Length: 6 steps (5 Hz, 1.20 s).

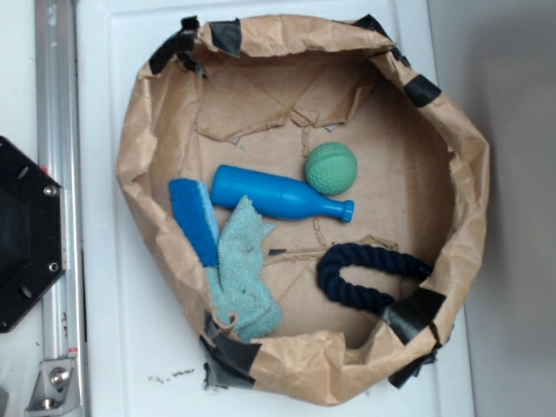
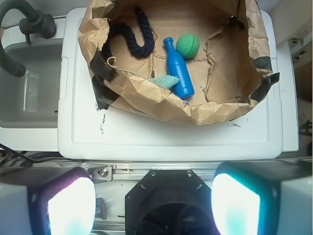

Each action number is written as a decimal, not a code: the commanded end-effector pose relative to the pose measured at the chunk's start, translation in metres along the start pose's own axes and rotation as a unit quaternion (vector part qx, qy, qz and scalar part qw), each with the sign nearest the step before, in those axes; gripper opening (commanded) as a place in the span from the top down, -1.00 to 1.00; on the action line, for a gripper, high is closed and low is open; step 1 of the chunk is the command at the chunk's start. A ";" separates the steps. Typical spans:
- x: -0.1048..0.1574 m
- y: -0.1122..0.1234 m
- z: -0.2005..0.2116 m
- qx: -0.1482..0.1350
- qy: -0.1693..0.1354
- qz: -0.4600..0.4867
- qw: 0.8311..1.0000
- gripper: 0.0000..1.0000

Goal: Grab the blue cloth.

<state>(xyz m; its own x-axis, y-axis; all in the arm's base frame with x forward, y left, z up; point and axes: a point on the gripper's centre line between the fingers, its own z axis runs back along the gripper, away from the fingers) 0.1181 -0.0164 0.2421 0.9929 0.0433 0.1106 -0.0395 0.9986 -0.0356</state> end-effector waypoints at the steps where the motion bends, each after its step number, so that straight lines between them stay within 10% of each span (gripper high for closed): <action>1: 0.000 0.000 0.000 0.000 0.000 0.000 1.000 -1.00; 4: 0.113 0.030 -0.118 -0.033 0.084 0.093 0.992 -1.00; 6: 0.094 -0.005 -0.180 -0.034 0.148 0.046 0.987 -1.00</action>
<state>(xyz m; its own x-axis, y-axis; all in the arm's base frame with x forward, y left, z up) 0.2308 -0.0227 0.0684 0.9677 0.1201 -0.2216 -0.1438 0.9851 -0.0941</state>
